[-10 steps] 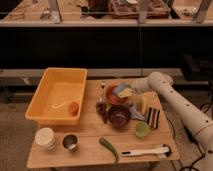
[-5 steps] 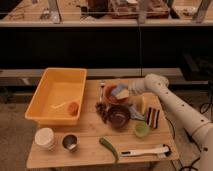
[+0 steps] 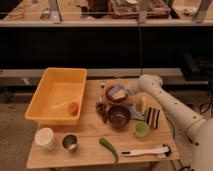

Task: Wipe red bowl with sponge

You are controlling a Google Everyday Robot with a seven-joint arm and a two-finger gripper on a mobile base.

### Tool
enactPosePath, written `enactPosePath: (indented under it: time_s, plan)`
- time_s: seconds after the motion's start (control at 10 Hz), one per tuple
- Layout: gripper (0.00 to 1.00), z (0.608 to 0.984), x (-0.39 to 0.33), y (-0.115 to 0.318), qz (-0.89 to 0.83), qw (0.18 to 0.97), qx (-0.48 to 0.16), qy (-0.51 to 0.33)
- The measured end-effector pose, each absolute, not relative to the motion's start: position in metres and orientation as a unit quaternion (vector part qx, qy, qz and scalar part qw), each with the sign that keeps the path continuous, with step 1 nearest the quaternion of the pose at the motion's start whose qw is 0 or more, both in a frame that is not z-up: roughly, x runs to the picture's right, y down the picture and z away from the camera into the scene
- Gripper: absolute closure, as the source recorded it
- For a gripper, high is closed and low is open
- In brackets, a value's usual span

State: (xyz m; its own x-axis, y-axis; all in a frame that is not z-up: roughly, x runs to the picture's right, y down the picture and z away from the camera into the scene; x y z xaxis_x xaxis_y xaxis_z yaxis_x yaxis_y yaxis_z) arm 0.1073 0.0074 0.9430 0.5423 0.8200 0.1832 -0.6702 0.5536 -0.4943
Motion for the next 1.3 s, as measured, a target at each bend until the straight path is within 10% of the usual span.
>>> enactPosePath:
  time_s: [1.3]
  plan:
    - [1.00,0.913,0.124,0.023,0.390,0.872,-0.204,-0.216]
